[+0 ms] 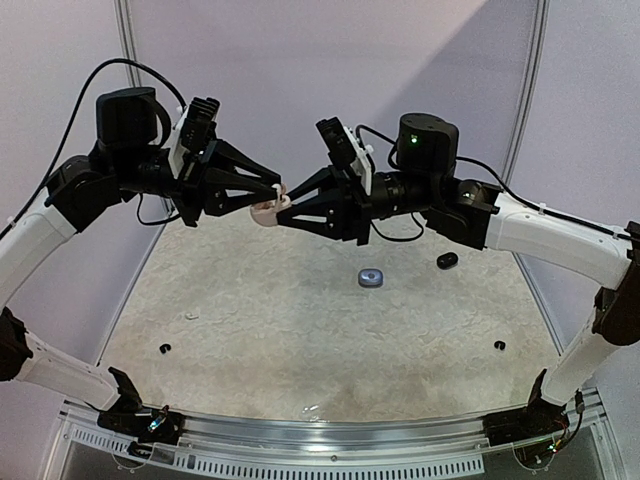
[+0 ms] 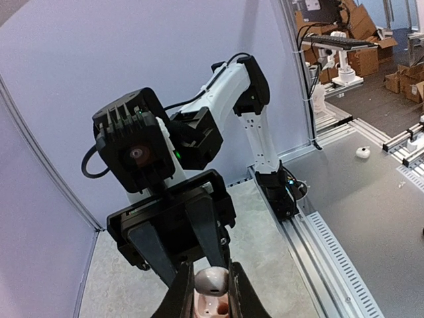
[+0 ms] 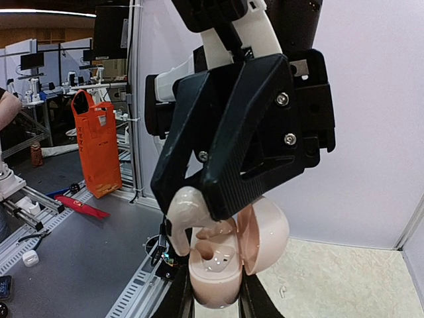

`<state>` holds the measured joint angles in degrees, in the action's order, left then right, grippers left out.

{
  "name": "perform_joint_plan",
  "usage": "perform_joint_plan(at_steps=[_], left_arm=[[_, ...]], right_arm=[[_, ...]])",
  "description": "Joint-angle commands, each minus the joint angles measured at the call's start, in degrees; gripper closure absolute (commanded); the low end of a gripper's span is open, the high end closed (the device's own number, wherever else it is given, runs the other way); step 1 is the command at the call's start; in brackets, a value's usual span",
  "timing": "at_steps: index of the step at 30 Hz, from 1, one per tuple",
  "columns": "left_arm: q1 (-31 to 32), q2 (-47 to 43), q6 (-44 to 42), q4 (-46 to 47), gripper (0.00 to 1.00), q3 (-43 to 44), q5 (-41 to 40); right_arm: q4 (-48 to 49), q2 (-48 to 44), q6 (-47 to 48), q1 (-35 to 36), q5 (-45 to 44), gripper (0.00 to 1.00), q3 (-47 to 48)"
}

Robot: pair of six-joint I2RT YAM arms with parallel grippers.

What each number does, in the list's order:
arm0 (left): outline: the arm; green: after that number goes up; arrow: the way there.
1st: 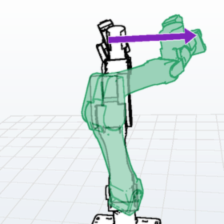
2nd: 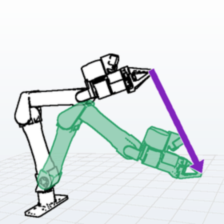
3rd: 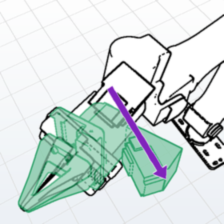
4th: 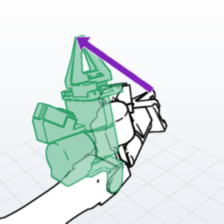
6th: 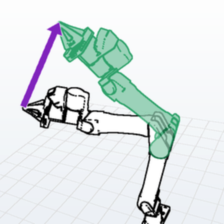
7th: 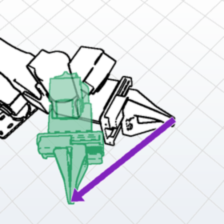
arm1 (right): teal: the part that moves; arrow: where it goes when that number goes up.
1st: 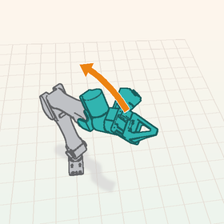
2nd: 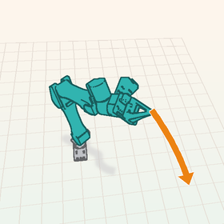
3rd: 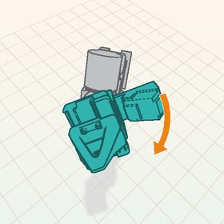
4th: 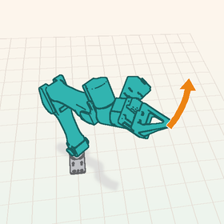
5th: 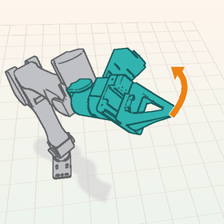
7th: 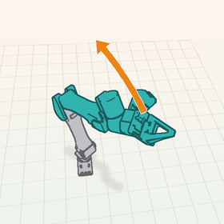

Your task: Insert the wireless bluetooth earbuds into the charging case

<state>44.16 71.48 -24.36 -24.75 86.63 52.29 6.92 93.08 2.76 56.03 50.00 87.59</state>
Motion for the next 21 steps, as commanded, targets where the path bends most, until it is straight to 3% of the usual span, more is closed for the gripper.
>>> perform_joint_plan(at_steps=[1,21], left_arm=[[0.84,-0.13,-1.86,-1.6,0.97,-0.71,-2.95],[0.58,-1.7,-0.4,0.72,0.99,0.52,-5.59]], right_arm=[[1.08,-1.67,-0.33,0.73,-0.95,0.99,0.14],[2.06,-2.63,-0.72,0.81,-1.2,1.0,-1.98]])
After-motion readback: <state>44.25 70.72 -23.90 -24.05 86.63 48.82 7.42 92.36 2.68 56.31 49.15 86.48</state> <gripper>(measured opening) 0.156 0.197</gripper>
